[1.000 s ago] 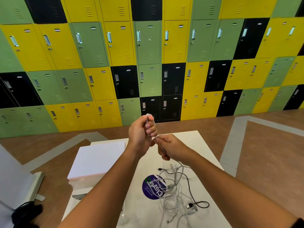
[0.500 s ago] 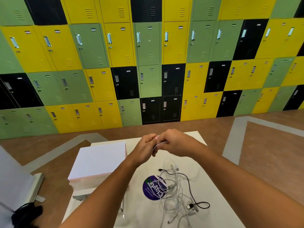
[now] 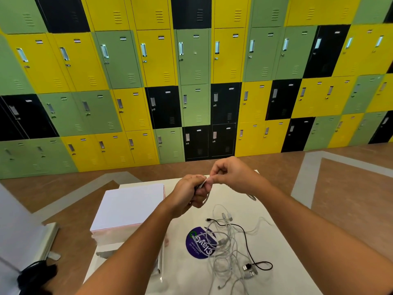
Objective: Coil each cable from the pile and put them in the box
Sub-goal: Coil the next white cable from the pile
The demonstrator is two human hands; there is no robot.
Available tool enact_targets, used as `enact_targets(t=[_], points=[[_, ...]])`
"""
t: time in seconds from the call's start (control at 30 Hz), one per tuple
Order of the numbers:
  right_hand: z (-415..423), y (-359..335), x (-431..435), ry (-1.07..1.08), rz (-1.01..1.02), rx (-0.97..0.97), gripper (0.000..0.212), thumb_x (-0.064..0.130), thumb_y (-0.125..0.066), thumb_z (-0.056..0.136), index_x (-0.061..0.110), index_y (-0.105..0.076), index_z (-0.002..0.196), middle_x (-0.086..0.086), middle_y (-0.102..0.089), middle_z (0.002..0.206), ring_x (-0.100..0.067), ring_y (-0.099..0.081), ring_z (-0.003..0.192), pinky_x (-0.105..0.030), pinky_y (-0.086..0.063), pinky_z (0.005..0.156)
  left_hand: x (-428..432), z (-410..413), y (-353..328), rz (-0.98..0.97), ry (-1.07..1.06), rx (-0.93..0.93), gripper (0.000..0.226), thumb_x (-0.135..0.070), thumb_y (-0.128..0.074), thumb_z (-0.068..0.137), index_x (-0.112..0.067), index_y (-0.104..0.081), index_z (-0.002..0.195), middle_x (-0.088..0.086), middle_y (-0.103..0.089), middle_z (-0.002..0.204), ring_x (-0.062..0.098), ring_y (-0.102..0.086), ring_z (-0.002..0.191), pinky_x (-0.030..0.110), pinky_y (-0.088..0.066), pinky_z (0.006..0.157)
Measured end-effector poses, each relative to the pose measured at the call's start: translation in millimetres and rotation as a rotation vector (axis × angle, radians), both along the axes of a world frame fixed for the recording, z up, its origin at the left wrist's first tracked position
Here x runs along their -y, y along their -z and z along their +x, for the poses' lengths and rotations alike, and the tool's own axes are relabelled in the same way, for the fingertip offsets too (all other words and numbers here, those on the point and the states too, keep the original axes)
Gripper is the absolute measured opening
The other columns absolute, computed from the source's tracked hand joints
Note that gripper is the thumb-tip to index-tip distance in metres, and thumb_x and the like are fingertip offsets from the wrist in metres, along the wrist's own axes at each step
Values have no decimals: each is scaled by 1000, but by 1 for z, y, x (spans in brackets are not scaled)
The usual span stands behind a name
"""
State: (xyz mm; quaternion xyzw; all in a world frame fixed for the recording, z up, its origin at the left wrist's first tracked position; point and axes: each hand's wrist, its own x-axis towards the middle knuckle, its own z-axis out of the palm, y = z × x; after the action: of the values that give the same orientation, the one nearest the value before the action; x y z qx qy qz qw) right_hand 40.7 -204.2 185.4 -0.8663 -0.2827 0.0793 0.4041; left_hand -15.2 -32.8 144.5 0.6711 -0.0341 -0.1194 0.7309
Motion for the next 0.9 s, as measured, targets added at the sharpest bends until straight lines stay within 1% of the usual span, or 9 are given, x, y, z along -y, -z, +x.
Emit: enact_targets(t=[0.1, 0.2, 0.3, 0.4, 0.5, 0.57, 0.67, 0.8, 0.9], points=[[5, 6, 6, 4, -6, 27, 4, 18, -73, 89, 21, -71, 89, 4, -68, 85, -13, -63, 83, -35, -53, 75, -3, 1, 2, -93, 2, -2, 41, -26, -37, 107, -13, -53, 72, -2, -26, 58, 10, -18, 50, 22, -15, 45], [9, 15, 18, 9, -127, 48, 19, 7, -66, 93, 26, -71, 93, 9, -59, 90, -9, -56, 84, -26, -49, 74, -10, 4, 2, -261, -86, 45, 42, -25, -37, 107, -14, -48, 68, -4, -26, 53, 7, -19, 44, 18, -17, 42], [13, 30, 30, 79, -90, -26, 24, 2, -63, 93, 25, -71, 96, 5, -63, 98, -12, -61, 88, -27, -54, 76, -19, 10, -1, -418, -164, 65, 43, -24, -34, 108, -14, -47, 68, -5, -27, 51, 5, -21, 40, 15, -20, 37], [17, 43, 38, 177, -4, -127, 15, 7, -64, 94, 21, -70, 98, -3, -70, 88, -17, -67, 79, -32, -59, 71, -25, 12, -4, -524, -232, 59, 42, -26, -33, 108, -13, -45, 70, -6, -28, 50, 4, -21, 37, 16, -19, 34], [19, 54, 42, 238, 82, -174, 12, 14, -63, 97, 18, -72, 89, -1, -64, 68, -14, -57, 63, -30, -52, 61, -28, 15, -2, -594, -308, 53, 42, -28, -34, 108, -14, -44, 70, -7, -27, 49, 4, -21, 37, 19, -16, 35], [23, 59, 46, 355, 262, -221, 20, 12, -57, 99, 17, -71, 85, 0, -53, 65, -14, -49, 60, -34, -51, 63, -29, 15, 1, -603, -355, 40, 42, -27, -34, 108, -14, -43, 70, -7, -26, 48, 4, -20, 36, 19, -16, 34], [24, 60, 52, 436, 494, -345, 22, 13, -54, 101, 10, -68, 84, -4, -47, 68, -13, -45, 59, -43, -58, 71, -34, 17, 9, -513, -483, -2, 42, -27, -35, 109, -14, -45, 70, -6, -26, 50, 6, -19, 38, 20, -15, 35], [24, 61, 57, 488, 727, -490, 17, 15, -58, 101, 7, -55, 87, -6, -43, 70, -18, -52, 60, -48, -59, 74, -40, 19, 22, -420, -614, -143, 42, -29, -38, 109, -15, -47, 71, -6, -28, 49, 6, -21, 38, 20, -16, 35], [31, 69, 59, 682, 747, -563, 21, 21, -51, 104, 2, -59, 100, -10, -51, 71, -26, -60, 67, -44, -58, 68, -38, 17, 26, -439, -548, -175, 41, -29, -38, 109, -14, -46, 71, -6, -27, 50, 6, -20, 37, 19, -17, 33]])
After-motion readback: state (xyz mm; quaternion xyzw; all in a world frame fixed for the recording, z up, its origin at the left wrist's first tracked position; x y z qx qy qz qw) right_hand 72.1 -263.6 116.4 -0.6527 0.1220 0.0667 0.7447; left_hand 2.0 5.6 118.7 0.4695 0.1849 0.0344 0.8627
